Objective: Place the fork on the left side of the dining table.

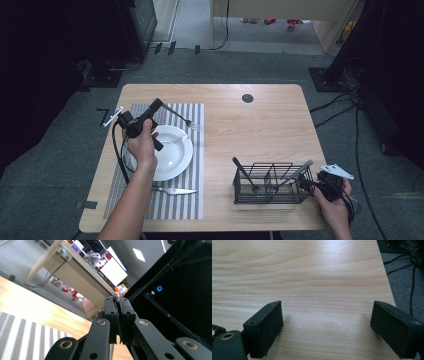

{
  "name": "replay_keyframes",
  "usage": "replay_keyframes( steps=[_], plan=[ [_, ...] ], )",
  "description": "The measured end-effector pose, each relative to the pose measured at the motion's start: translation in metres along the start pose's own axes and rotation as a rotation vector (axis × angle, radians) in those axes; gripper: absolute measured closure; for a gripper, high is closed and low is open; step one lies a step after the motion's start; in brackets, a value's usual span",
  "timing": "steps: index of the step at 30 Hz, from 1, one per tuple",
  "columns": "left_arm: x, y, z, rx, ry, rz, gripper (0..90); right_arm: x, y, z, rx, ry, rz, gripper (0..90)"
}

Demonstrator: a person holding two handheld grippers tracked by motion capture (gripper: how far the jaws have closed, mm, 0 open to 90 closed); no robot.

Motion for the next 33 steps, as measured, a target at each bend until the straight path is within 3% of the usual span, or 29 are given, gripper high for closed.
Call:
replay_keyframes(
  steps=[4,8,11,13,20,26,30,31,33],
  plan=[
    [0.001,-0.001,-0.011,0.041,0.004,0.007,88.2,0.0,0.0,0.0,0.0,0.0,0.0,10.8],
    [0.0,-0.004,-0.02,0.047,0.069,0.007,88.4,0.0,0.0,0.0,0.0,0.0,0.0,10.8],
    [0.0,-0.006,-0.027,0.076,0.089,0.014,88.3,0.0,0.0,0.0,0.0,0.0,0.0,10.8],
    [-0.001,-0.009,-0.034,0.09,0.144,0.015,88.6,0.0,0.0,0.0,0.0,0.0,0.0,10.8],
    [-0.008,-0.015,-0.052,0.155,0.199,0.018,88.4,0.0,0.0,0.0,0.0,-0.001,0.0,10.8],
    [-0.012,-0.015,-0.071,0.23,0.235,0.094,85.0,0.0,0.0,0.0,0.0,0.0,0.0,10.8],
    [-0.016,-0.014,-0.083,0.241,0.274,0.104,88.0,0.0,0.0,0.0,0.0,0.0,0.0,10.8],
    [-0.016,-0.014,-0.085,0.228,0.305,0.116,88.7,0.0,0.0,0.0,0.0,0.0,0.0,10.8],
    [-0.017,-0.015,-0.087,0.239,0.308,0.123,88.8,0.0,0.0,0.0,0.0,0.0,0.0,10.8]
  ],
)
Point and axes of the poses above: each handheld gripper's, and its own axes: y roughly backward along the jaws, x roughly out of its top, z roughly to its right, the point moved 6 cm from there along -y, roughly forward along the jaws, and after that the axes turned 5 degrees about -y, right-handed, at the moved point
